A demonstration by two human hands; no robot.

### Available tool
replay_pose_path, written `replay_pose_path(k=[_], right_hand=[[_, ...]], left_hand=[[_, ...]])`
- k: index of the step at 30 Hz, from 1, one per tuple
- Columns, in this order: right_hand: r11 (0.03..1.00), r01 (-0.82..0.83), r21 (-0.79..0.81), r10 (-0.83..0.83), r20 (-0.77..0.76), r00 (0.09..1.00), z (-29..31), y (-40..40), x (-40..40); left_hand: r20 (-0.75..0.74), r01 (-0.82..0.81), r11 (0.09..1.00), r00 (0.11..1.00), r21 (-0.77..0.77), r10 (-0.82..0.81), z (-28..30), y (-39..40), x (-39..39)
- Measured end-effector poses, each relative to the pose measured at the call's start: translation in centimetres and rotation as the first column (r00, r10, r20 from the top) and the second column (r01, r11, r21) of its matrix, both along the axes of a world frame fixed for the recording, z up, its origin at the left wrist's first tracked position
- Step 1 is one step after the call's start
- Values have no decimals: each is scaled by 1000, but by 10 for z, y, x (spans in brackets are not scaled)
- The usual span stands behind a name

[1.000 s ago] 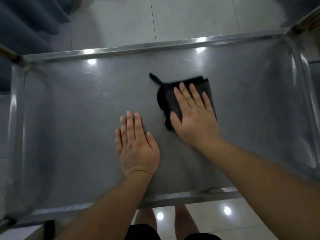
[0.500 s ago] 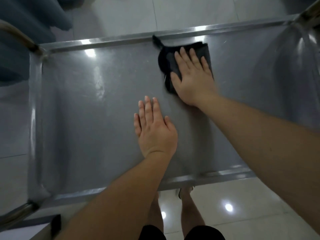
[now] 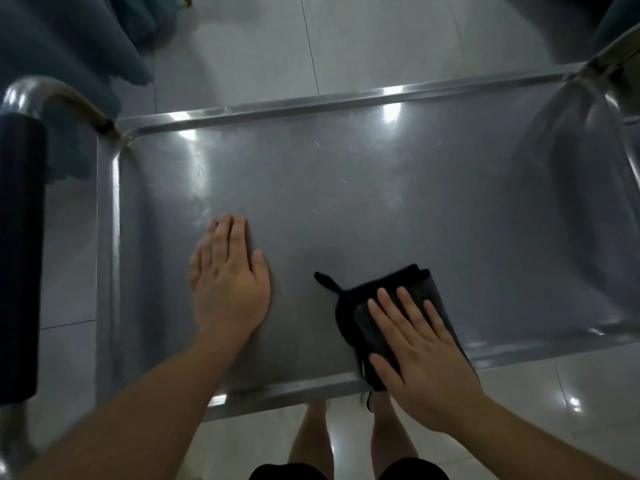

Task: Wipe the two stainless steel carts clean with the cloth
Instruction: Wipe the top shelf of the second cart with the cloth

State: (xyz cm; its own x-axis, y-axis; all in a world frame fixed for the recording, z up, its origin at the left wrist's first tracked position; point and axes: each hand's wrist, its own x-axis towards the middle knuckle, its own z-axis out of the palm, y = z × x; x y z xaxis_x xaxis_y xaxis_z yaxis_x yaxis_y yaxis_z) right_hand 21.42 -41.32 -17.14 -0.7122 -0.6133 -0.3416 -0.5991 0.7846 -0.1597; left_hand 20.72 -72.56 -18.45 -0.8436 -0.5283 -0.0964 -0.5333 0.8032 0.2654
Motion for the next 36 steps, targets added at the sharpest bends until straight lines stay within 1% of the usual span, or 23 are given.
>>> replay_pose_path(k=[3,4,8,13,15,17,20,23,27,29,31,36], right_hand=[[999,-44,-21,43,-33,999,-7,-15,-29],[999,-36,-36,34,-46,998,-10,-26,-44],[989,101,-109,-115,-125,985,-18,-88,-122],[953,271,-133,-283,-78,956,-17,-168,-233],[945,303,-126,-314,-73,947,-18,-192,-256],[942,311,-128,-320,-61,945,-21,-199,-262],[944,293,-151,-302,-39,952,-18,-186,-241],[961,230,-156,-238,-37,971,-16,-163,-187],[984,71,-163,-80,-54,995,-13,-120,-91],[989,-14,-146,10,-22,1000,-11,-99,-48],[989,-65,-134,67,15,998,-9,-84,-9],[984,-110,-142,116,33,993,-6,-66,49]], left_hand=[[-24,11,1000,1000,-25,-12,-4,2,-2],[-25,14,1000,1000,-27,-14,-4,1,-2],[-4,24,999,1000,-30,-24,-5,1,-2],[-16,24,999,1000,-45,-24,-4,0,-3],[-25,17,998,1000,-55,-18,-6,-2,-2],[-23,25,998,999,-65,-26,-8,-2,-1],[-29,31,997,999,-66,-33,-10,-3,0],[-33,23,998,999,-51,-25,-10,-2,0],[-29,19,1000,999,-23,-20,-9,-3,0],[-24,22,1000,999,-11,-22,-9,-3,0],[-13,24,1000,1000,-1,-24,-9,-3,0],[23,35,999,999,7,-36,-9,-4,0]])
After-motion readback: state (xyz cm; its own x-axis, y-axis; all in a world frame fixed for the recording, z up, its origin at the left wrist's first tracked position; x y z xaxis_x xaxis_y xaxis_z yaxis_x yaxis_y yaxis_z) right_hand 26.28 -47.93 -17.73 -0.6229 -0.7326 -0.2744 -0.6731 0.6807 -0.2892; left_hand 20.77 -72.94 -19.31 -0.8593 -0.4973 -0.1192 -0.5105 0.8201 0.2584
